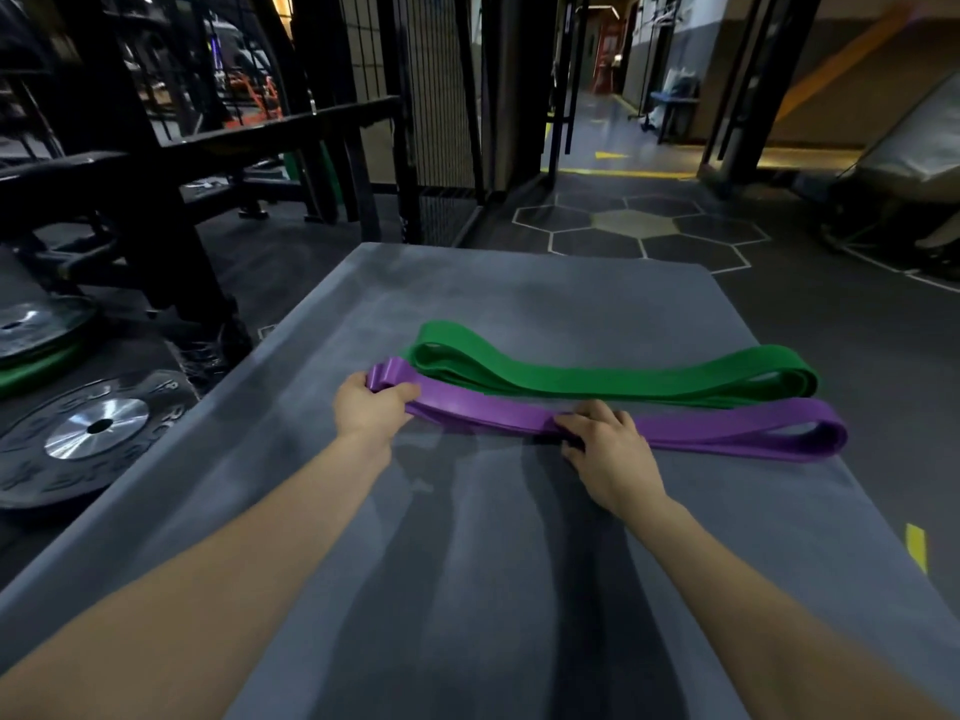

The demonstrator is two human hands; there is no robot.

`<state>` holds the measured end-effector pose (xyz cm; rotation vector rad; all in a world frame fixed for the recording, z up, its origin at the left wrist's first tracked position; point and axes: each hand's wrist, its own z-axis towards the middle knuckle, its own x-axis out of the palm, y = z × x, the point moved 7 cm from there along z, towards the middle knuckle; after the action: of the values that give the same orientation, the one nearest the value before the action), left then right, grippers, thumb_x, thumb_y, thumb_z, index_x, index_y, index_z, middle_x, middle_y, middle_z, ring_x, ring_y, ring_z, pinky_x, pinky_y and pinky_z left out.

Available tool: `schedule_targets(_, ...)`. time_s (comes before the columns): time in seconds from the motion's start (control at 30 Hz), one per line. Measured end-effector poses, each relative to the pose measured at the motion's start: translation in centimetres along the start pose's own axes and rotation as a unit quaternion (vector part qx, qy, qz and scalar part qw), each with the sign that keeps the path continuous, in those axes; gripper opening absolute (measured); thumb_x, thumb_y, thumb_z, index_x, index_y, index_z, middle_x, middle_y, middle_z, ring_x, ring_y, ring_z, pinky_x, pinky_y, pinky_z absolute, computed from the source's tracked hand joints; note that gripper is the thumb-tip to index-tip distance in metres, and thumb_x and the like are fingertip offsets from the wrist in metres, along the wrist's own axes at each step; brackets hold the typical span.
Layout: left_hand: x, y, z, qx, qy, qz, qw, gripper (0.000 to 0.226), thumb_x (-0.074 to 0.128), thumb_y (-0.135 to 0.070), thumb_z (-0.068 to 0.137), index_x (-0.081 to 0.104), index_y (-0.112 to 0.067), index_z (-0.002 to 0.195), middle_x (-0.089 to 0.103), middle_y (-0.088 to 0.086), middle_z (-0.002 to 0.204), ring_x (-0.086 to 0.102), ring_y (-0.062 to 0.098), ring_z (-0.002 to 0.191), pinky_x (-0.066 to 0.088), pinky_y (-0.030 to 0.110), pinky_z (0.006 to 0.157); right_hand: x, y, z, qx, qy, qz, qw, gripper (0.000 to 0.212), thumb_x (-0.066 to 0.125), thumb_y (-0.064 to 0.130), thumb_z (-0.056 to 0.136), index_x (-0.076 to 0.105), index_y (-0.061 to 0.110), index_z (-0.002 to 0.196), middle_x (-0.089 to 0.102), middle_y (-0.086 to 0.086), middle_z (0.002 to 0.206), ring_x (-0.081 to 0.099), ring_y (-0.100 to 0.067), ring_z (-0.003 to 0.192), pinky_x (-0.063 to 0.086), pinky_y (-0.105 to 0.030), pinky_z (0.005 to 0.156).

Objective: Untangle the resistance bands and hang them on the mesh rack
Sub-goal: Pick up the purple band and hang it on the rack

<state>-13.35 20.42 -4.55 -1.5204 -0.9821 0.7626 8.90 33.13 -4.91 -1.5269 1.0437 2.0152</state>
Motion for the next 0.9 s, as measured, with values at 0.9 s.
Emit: schedule_targets(0.9,-6.7,-7.5,-7.4,0.064,0.142,0.001,0.988,0.016,0.075,-0.004,0.072,0.06,-0.003,0.076,0.061,0.014,0.079,0.058,0.02,0.076,0.05,0.03,0.08,-4.4,20.9,-4.2,-0.151,-0.115,0.08,0.979,0.023,0.048,0.016,0.089,0.046,0.005,0.109,0.051,-0.014,0.113,0.05,-0.032,0.105,0.038,-0.039,0.078)
